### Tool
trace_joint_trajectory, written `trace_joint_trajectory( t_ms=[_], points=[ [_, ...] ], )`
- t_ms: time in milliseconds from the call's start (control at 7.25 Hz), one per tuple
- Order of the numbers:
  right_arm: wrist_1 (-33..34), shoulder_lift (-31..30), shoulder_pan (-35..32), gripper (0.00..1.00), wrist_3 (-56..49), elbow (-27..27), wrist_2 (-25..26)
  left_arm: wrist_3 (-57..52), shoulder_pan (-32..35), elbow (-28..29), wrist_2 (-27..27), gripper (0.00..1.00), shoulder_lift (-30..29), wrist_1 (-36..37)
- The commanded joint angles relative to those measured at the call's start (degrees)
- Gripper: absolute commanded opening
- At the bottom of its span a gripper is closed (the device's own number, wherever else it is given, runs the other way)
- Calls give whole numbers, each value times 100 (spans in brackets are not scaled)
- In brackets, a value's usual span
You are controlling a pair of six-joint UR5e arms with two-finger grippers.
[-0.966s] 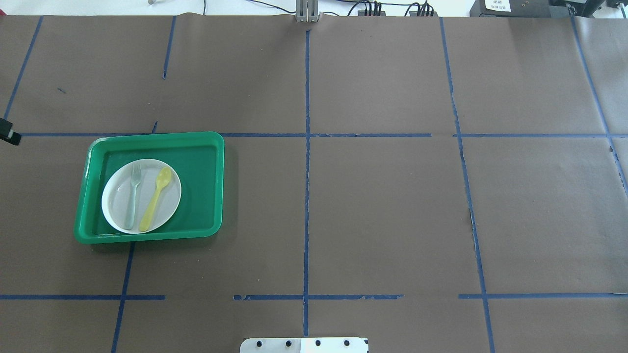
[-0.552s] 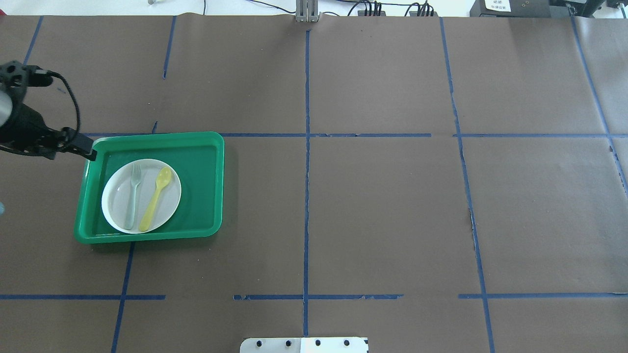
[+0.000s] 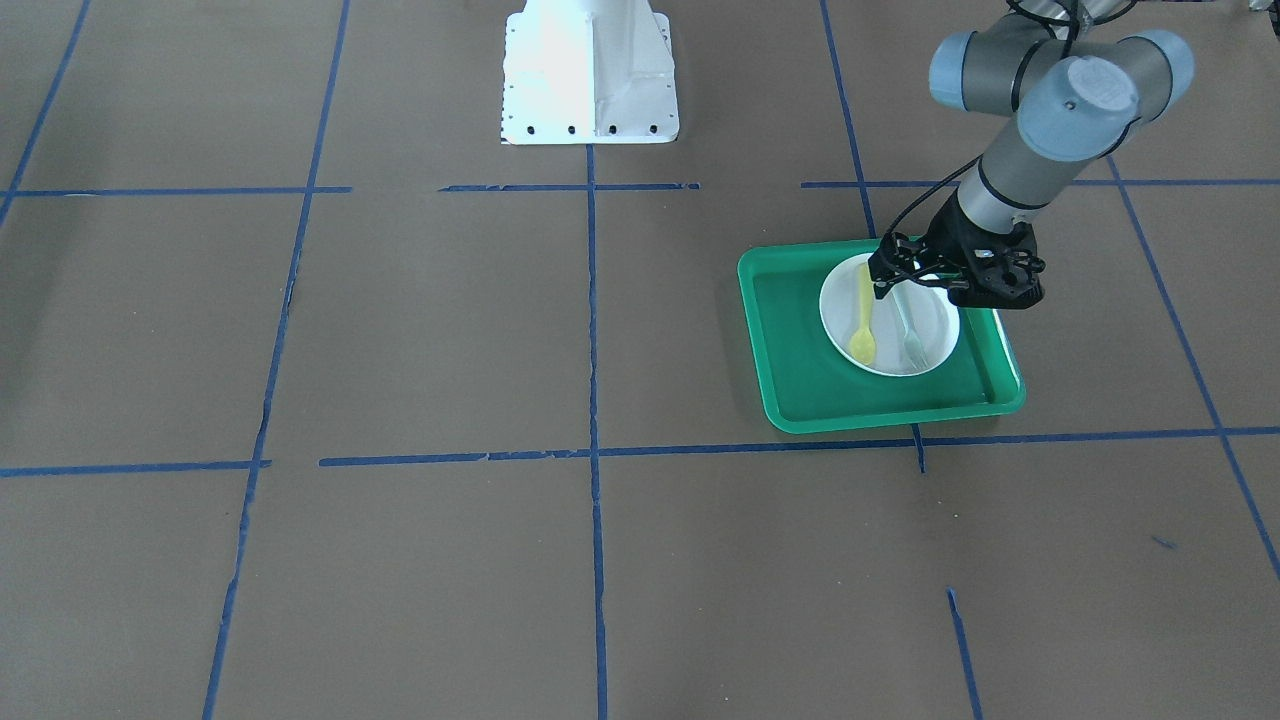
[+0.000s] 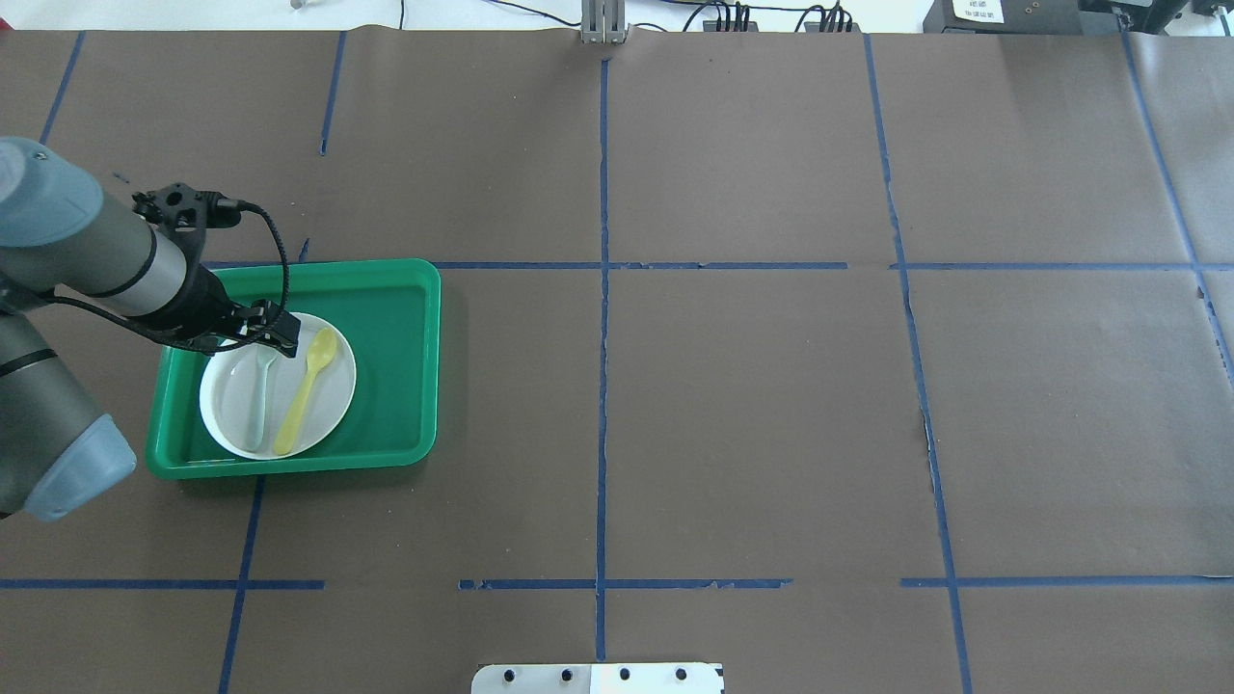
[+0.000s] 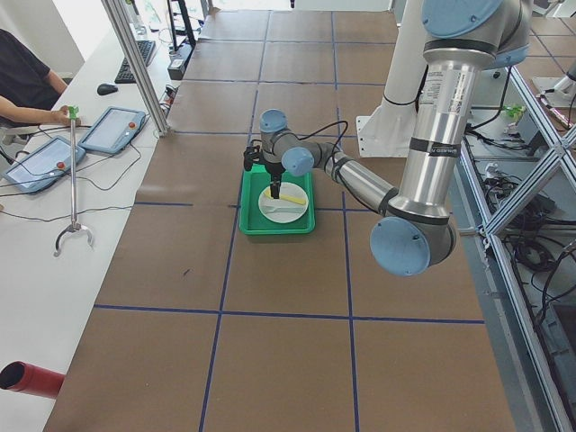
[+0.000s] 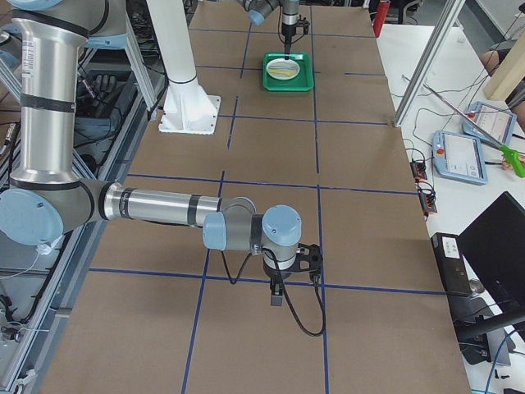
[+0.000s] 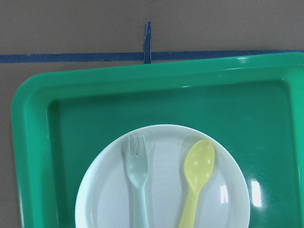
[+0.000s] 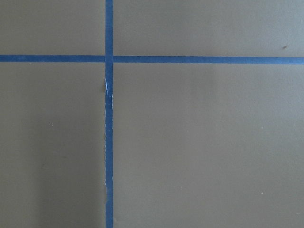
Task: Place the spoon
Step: 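Move the left gripper over the plate and lower onto the yellow spoon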
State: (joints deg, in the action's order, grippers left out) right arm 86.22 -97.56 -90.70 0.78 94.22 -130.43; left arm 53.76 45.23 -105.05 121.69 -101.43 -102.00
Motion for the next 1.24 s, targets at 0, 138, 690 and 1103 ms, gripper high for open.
trace_joint_trajectory(
  t_ms=[0, 138, 690, 1103],
  points=[
    [-9, 0, 0, 100, 1, 0, 0, 38, -250, 300, -66, 78, -157, -13],
    [-9, 0, 0, 100, 1, 0, 0, 38, -303, 309, -66, 72, -158, -13],
    [0, 0, 0, 100, 1, 0, 0, 21, -418, 721, -58, 70, -333, -310],
    [0, 0, 0, 100, 1, 0, 0, 12, -418, 792, -58, 70, -325, -382]
  ],
)
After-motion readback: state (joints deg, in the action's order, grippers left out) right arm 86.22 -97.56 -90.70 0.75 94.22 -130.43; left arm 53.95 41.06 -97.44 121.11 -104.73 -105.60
